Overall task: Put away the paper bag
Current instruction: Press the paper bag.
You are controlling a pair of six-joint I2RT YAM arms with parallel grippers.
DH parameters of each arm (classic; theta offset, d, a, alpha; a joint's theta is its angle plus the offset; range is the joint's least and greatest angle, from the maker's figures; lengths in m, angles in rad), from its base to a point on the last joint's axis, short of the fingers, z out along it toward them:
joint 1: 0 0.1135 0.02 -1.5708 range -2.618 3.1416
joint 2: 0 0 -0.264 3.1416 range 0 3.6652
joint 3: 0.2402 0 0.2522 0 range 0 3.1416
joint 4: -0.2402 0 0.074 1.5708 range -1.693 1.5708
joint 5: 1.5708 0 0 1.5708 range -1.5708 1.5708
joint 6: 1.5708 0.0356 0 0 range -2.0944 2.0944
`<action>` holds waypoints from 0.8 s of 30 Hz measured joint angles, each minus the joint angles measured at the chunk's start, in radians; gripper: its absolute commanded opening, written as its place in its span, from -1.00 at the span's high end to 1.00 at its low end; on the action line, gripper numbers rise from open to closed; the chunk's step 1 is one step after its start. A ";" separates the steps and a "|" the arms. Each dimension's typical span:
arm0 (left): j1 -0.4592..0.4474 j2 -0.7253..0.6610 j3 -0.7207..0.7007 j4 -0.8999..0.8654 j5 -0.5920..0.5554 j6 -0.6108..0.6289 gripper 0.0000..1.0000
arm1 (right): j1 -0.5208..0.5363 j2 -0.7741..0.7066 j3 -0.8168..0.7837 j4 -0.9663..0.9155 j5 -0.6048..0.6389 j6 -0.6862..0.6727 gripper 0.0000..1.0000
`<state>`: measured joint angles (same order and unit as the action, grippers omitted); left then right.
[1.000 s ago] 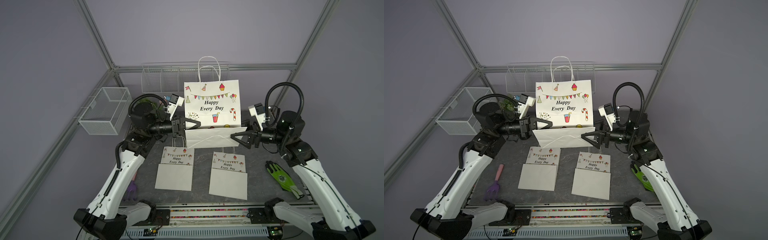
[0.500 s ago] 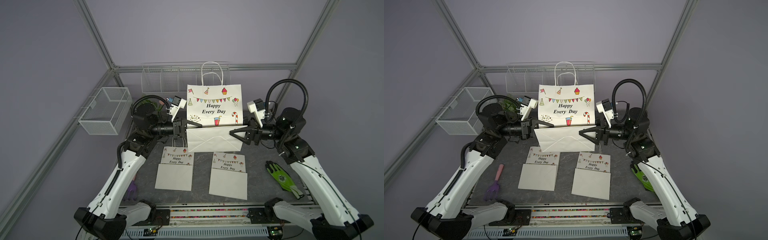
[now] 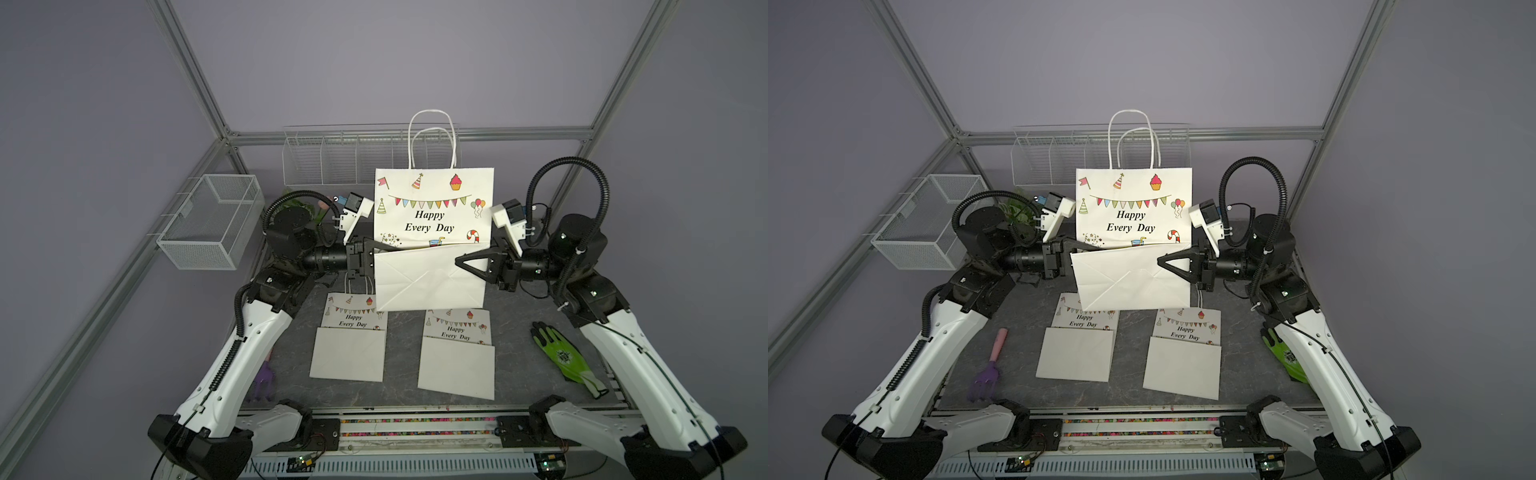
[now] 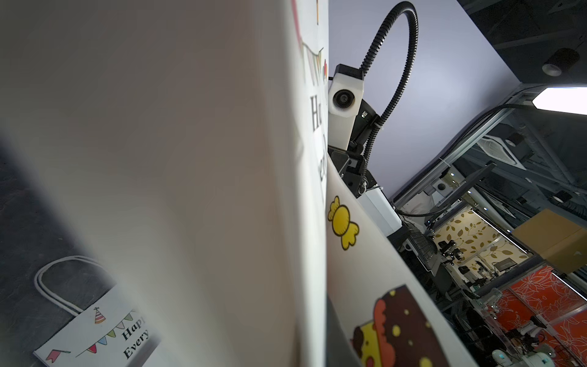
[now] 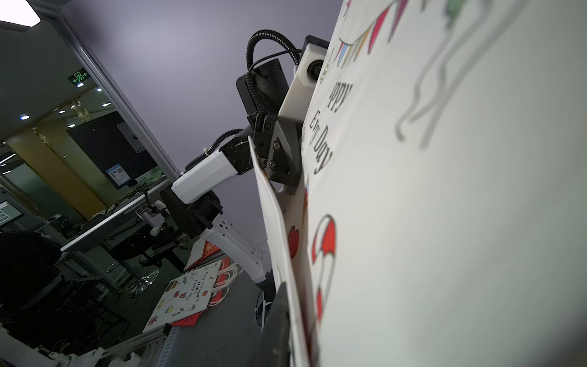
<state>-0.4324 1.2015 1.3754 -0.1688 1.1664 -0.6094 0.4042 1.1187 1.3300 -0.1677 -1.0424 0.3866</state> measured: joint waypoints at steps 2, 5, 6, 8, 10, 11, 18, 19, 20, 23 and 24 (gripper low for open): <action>0.000 -0.004 0.000 -0.002 -0.022 0.003 -0.94 | 0.001 0.000 0.008 -0.037 0.010 -0.014 0.87; 0.001 -0.030 0.012 -0.057 -0.096 0.039 -0.99 | -0.009 0.000 0.016 -0.076 0.020 -0.032 0.87; 0.002 -0.045 0.026 -0.091 -0.134 0.059 -0.99 | -0.017 0.000 0.018 -0.086 0.023 -0.037 0.87; 0.004 -0.084 0.063 -0.148 -0.209 0.103 -0.99 | -0.039 -0.001 0.021 -0.105 0.026 -0.044 0.87; 0.005 -0.141 0.098 -0.191 -0.286 0.146 -0.99 | -0.069 -0.003 0.028 -0.126 0.031 -0.048 0.87; 0.004 -0.171 0.110 -0.206 -0.319 0.163 -0.99 | -0.081 -0.004 0.030 -0.134 0.032 -0.051 0.87; 0.004 -0.330 0.097 -0.227 -0.444 0.230 -0.99 | -0.141 -0.016 0.038 -0.168 0.031 -0.048 0.87; 0.004 -0.327 0.082 -0.222 -0.443 0.229 -0.99 | -0.142 -0.016 0.039 -0.164 0.025 -0.040 0.87; 0.004 -0.320 0.063 -0.214 -0.441 0.224 -0.99 | -0.142 -0.016 0.039 -0.156 0.020 -0.031 0.87; 0.002 -0.268 -0.020 -0.164 -0.417 0.189 -0.99 | -0.142 -0.016 0.039 -0.113 -0.006 0.011 0.87; -0.004 -0.242 -0.044 -0.148 -0.406 0.173 -0.99 | -0.142 -0.016 0.039 -0.099 -0.016 0.024 0.87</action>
<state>-0.4366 0.9592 1.3315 -0.3172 0.7609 -0.4366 0.2626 1.1023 1.3685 -0.2665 -1.0588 0.4103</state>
